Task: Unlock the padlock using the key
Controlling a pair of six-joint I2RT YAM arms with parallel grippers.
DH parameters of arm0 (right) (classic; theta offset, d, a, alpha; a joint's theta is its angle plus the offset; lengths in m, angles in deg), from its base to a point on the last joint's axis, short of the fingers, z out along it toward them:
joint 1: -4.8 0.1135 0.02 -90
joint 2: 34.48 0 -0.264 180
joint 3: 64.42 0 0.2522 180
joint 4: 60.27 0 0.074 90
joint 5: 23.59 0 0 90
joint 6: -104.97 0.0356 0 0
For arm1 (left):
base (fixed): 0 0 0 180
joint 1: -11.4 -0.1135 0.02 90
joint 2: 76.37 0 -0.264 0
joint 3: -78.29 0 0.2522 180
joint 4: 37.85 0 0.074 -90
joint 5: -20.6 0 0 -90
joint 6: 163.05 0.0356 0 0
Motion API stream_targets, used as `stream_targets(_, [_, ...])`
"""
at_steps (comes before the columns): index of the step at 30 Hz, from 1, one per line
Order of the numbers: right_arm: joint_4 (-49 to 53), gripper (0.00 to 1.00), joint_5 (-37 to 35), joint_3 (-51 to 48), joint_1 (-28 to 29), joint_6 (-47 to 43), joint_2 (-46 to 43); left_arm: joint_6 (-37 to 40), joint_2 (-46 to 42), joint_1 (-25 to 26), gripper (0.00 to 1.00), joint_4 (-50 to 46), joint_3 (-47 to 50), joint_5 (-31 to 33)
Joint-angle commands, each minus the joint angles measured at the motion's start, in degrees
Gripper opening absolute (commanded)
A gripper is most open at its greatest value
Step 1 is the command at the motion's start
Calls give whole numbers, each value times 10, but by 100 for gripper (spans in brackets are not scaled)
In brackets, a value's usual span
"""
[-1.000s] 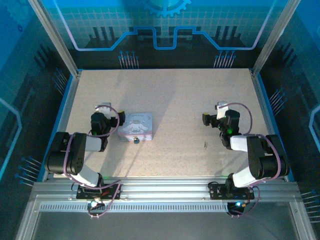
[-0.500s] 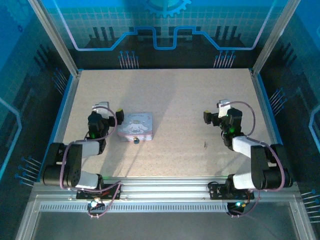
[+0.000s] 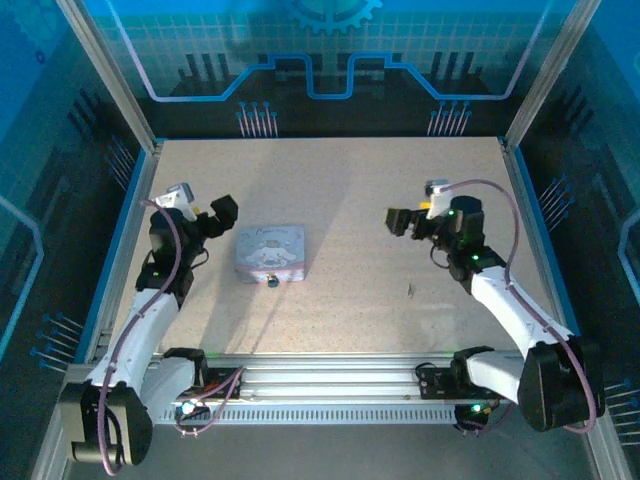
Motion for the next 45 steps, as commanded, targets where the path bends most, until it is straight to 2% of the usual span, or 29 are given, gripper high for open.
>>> stream_targets(1, [70,100,51,21,64,86,29,-72,1,6,99,-175,-9,-54])
stream_targets(5, [50,100,57,42,141,141,90,-63,4,9,99,-207,0,-56])
stream_targets(9, [49,100,61,93,208,152,171,-60,27,8,99,-169,18,-90])
stream_targets(18, [19,100,70,197,279,188,325,-70,146,11,99,-101,0,-165])
stream_targets(23, [18,100,82,240,288,200,380,-75,182,29,98,-77,-11,-176])
stream_targets(29, [26,100,84,251,287,197,401,-73,229,57,95,-64,-36,-186])
stream_targets(45, [30,99,57,157,233,184,312,-80,388,180,93,-33,-183,-178])
